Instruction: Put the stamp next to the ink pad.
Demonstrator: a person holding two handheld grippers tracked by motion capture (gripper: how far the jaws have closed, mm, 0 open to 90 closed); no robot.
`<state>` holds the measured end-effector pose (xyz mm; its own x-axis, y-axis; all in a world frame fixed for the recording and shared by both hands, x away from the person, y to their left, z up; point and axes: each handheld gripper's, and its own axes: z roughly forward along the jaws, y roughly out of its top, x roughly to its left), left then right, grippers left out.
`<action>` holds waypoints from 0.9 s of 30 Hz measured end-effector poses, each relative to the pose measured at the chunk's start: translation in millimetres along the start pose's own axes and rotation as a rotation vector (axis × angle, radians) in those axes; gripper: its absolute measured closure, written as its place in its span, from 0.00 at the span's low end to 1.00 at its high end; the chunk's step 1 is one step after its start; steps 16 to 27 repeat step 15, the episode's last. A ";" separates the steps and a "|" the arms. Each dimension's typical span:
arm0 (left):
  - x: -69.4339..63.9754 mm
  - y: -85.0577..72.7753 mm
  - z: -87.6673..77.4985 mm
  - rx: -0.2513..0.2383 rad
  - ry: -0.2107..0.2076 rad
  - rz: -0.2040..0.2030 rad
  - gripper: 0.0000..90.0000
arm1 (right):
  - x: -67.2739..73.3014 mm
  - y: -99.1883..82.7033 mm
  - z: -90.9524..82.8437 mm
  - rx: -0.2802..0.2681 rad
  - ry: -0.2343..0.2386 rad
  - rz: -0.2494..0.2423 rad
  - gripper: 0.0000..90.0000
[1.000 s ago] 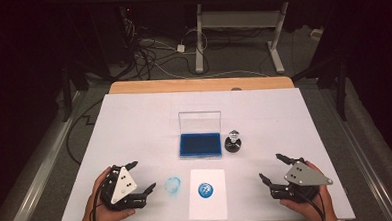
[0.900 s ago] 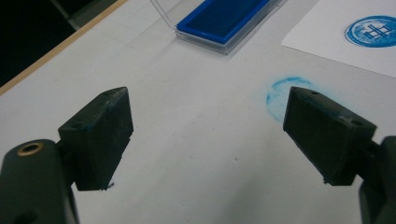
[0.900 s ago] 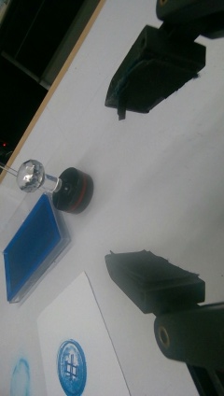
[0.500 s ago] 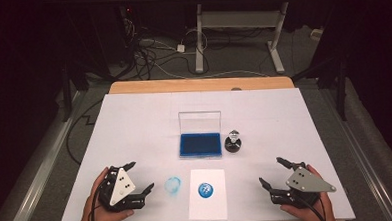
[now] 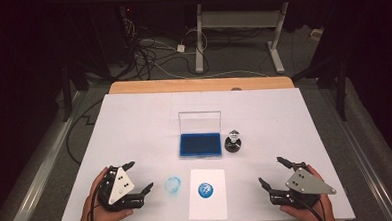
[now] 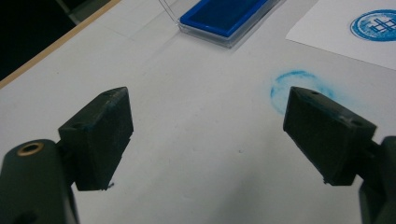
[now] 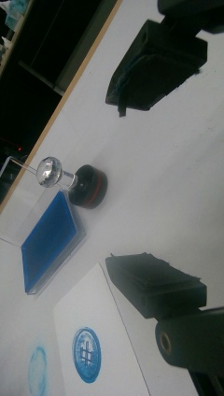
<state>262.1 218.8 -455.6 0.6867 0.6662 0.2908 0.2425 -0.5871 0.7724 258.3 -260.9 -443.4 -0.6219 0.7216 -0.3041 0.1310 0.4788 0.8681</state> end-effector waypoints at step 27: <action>3.5 0.8 8.0 0.021 -0.015 -0.019 0.17 | -1.3 -0.5 2.0 0.013 0.002 0.000 0.23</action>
